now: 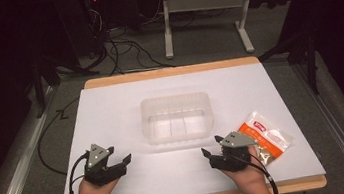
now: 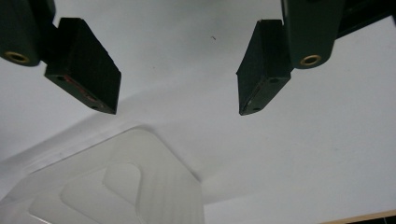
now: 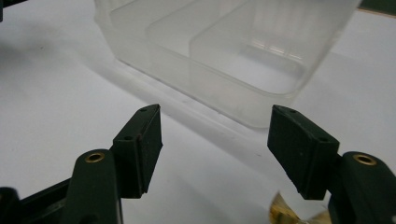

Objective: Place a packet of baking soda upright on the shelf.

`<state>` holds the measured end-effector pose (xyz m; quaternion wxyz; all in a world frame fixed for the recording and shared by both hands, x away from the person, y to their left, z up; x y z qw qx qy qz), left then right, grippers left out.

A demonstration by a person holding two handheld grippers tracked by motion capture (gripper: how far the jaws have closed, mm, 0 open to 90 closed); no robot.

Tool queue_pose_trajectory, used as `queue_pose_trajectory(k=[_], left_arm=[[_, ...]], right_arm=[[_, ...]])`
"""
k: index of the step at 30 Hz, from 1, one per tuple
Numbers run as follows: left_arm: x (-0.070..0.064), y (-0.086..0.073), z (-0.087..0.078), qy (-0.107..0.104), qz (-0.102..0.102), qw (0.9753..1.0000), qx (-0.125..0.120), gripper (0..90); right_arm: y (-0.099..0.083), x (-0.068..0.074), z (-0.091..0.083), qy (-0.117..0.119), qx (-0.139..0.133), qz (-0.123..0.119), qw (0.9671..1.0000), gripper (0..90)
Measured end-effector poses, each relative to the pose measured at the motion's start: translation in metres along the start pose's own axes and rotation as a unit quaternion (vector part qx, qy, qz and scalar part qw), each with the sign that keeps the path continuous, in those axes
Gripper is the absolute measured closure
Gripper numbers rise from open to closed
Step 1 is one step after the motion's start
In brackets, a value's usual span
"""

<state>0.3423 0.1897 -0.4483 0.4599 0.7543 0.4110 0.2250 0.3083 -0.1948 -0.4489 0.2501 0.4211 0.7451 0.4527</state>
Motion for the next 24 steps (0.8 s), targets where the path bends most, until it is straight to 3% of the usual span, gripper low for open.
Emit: queue_pose_trajectory(k=[3, 14, 18, 21, 24], left_arm=[[0.001, 0.001, 0.0, 0.0, -0.012, 0.9998, -0.012, 31.0], [0.0, 0.003, 0.002, 0.002, -0.019, 0.9997, -0.015, 30.9], [-0.001, 0.005, 0.006, -0.002, -0.02, 0.9997, -0.013, 31.1], [-0.004, 0.007, 0.012, -0.003, -0.012, 0.9999, -0.003, 31.2], [-0.005, 0.008, 0.014, -0.006, -0.008, 0.9999, -0.003, 31.2]], right_arm=[[-0.001, -0.007, -0.004, -0.005, -0.003, 0.008, 0.9999, 35.3], [-0.001, -0.019, -0.012, -0.012, -0.005, 0.01, 0.9999, 35.2], [-0.003, -0.031, -0.022, -0.035, -0.013, 0.016, 0.9992, 35.5], [-0.007, -0.05, -0.039, -0.082, -0.019, 0.013, 0.9964, 35.6], [-0.01, -0.06, -0.046, -0.092, -0.02, 0.023, 0.9953, 35.3]])
Point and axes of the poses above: each handheld gripper's, and its own axes: z roughly forward along the jaws, y roughly out of its top, x roughly to its left, the point moved 1 cm from there along z, roughly forward along the jaws, and after that the axes turned 5 degrees about -x, right-handed, at the moved point
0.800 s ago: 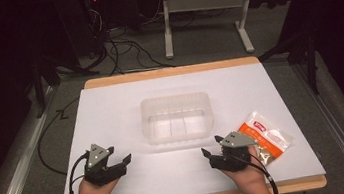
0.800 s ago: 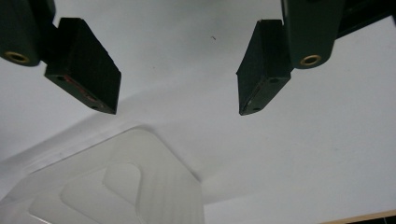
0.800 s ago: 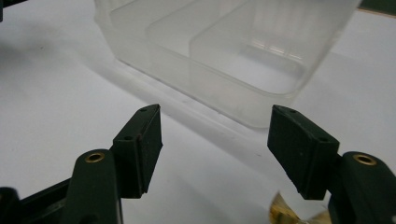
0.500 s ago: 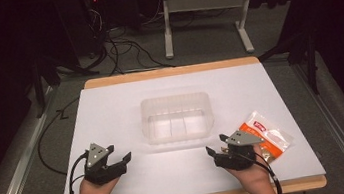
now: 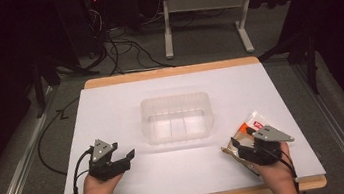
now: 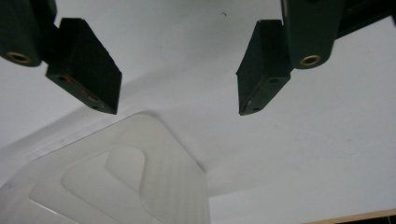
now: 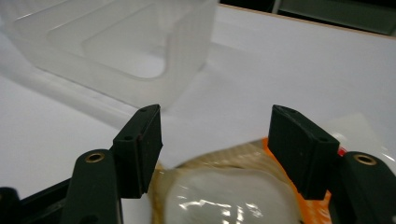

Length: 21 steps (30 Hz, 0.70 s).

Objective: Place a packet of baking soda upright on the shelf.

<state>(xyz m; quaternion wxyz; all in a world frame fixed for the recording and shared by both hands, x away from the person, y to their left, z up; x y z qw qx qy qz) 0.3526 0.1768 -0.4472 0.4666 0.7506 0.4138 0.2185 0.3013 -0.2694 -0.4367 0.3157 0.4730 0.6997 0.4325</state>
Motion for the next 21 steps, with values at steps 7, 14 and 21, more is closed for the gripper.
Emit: queue_pose_trajectory(k=[7, 14, 21], left_arm=[[0.0, 0.001, 0.001, -0.007, 0.002, 1.0, 0.007, 31.2], [-0.002, 0.0, 0.002, -0.012, 0.003, 0.9999, 0.009, 31.2], [-0.004, 0.0, 0.004, -0.015, 0.009, 0.9998, 0.013, 31.2]], right_arm=[[-0.014, -0.059, -0.024, -0.069, 0.016, 0.043, 0.9965, 34.4], [-0.031, -0.098, -0.036, -0.113, 0.036, 0.078, 0.9899, 34.1], [-0.047, -0.121, -0.036, -0.123, 0.061, 0.133, 0.9814, 33.1]])
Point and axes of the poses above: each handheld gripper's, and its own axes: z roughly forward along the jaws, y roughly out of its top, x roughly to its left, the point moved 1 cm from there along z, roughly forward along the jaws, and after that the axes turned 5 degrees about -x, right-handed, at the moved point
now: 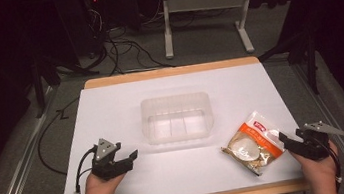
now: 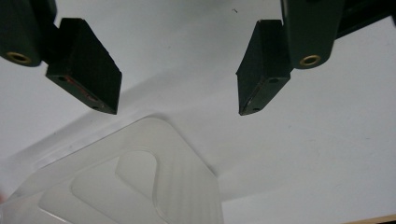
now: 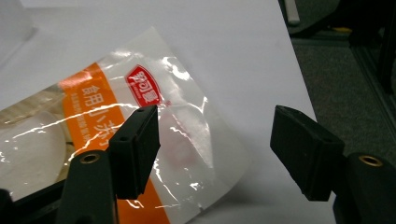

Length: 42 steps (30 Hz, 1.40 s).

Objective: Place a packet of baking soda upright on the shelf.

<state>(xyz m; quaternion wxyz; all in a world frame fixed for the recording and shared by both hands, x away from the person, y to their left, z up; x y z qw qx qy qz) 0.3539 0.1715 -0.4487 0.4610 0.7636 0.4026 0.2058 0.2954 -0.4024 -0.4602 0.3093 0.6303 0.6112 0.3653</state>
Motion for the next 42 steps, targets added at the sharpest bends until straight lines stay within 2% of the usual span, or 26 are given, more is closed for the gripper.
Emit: queue_pose_trajectory(k=[3, 9, 18, 25, 42], left_arm=[[0.0, 0.0, 0.0, 0.0, 0.003, 1.0, 0.001, 31.2], [-0.001, 0.0, 0.001, 0.0, 0.008, 1.0, 0.003, 31.2], [-0.003, -0.001, 0.002, -0.003, 0.012, 0.9999, 0.009, 31.2], [-0.004, -0.001, 0.003, -0.003, 0.014, 0.9998, 0.011, 31.2], [-0.007, -0.002, 0.005, -0.006, 0.025, 0.9995, 0.019, 31.2]], right_arm=[[-0.003, -0.005, 0.005, 0.002, 0.013, 0.019, 0.9997, 33.2], [-0.01, -0.01, 0.011, 0.017, 0.033, 0.042, 0.9984, 33.5], [-0.013, -0.012, 0.014, 0.034, 0.041, 0.062, 0.9967, 35.5], [-0.013, -0.009, 0.014, 0.051, 0.045, 0.059, 0.996, 39.0], [-0.008, 0.002, 0.007, 0.078, 0.023, 0.042, 0.9958, 45.0]])
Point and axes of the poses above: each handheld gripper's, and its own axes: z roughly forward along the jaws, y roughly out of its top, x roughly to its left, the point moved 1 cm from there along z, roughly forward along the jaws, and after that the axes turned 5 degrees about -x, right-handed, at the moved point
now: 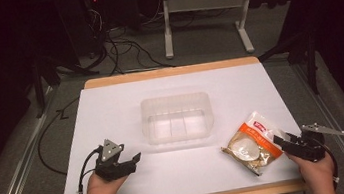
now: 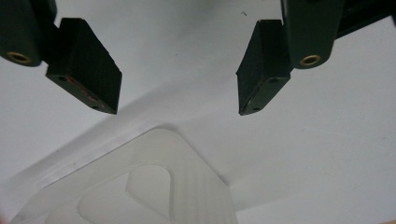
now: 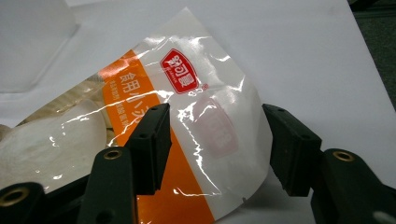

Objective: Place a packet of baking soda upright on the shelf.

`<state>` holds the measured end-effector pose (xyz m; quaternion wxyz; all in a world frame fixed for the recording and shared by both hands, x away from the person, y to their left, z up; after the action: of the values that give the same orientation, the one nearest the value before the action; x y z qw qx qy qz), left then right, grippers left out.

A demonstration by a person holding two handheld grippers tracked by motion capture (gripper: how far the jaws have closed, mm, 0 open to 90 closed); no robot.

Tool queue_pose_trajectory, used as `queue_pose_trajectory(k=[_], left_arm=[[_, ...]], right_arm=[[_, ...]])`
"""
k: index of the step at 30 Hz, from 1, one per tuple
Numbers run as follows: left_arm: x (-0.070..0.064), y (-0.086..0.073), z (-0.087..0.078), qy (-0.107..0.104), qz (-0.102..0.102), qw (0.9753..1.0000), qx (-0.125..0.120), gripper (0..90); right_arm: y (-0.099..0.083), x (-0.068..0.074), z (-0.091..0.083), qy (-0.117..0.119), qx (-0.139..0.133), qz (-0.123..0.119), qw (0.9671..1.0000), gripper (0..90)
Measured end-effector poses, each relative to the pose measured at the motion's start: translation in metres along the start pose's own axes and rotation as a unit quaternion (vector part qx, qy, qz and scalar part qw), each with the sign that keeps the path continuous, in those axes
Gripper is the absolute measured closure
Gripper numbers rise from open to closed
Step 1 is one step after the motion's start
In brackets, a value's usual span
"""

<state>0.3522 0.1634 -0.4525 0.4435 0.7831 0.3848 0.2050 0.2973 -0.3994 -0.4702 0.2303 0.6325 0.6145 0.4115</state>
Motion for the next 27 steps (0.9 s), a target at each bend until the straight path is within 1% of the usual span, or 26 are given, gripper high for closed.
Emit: queue_pose_trajectory(k=[5, 11, 13, 14, 17, 18, 23, 27], left_arm=[[-0.0009, -0.0001, 0.0004, 0.0, 0.004, 1.0, 0.003, 31.2], [-0.0018, -0.0002, 0.0012, -0.001, 0.006, 1.0, 0.003, 31.2], [-0.002, -0.0003, 0.0013, -0.001, 0.007, 1.0, 0.004, 31.2], [-0.002, -0.0003, 0.0013, -0.001, 0.009, 0.9999, 0.006, 31.2], [-0.0029, -0.0004, 0.0016, -0.003, 0.008, 0.9999, 0.006, 31.2], [-0.003, -0.0005, 0.0019, -0.003, 0.01, 0.9999, 0.007, 31.2], [-0.0041, -0.0008, 0.0029, -0.005, 0.011, 0.9999, 0.009, 31.1], [-0.0048, -0.0007, 0.0031, -0.005, 0.016, 0.9998, 0.012, 31.1]], right_arm=[[0.0, 0.0006, -0.0002, 0.005, -0.001, 0.002, 1.0, 45.8], [0.0002, 0.0023, 0.0, 0.018, -0.002, 0.004, 0.9998, 47.8], [0.0003, 0.003, 0.0009, 0.024, -0.002, -0.004, 0.9997, 48.3], [0.0002, 0.0041, 0.0009, 0.024, 0.0, -0.002, 0.9997, 48.4], [-0.0002, 0.0068, 0.0025, 0.029, 0.006, -0.006, 0.9996, 48.7], [-0.0002, 0.0073, 0.0036, 0.032, 0.006, -0.013, 0.9994, 48.9], [-0.0008, 0.0078, 0.0044, 0.035, 0.012, -0.01, 0.9992, 49.7], [-0.0021, 0.0056, 0.0065, 0.03, 0.018, -0.006, 0.9994, 49.8]])
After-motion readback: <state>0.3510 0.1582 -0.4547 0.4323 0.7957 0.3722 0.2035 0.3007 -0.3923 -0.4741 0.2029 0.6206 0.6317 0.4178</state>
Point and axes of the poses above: each handheld gripper's, and its own axes: z roughly forward along the jaws, y roughly out of its top, x roughly to its left, the point moved 1 cm from there along z, roughly forward along the jaws, and after that the axes turned 5 degrees about -x, right-handed, at the moved point
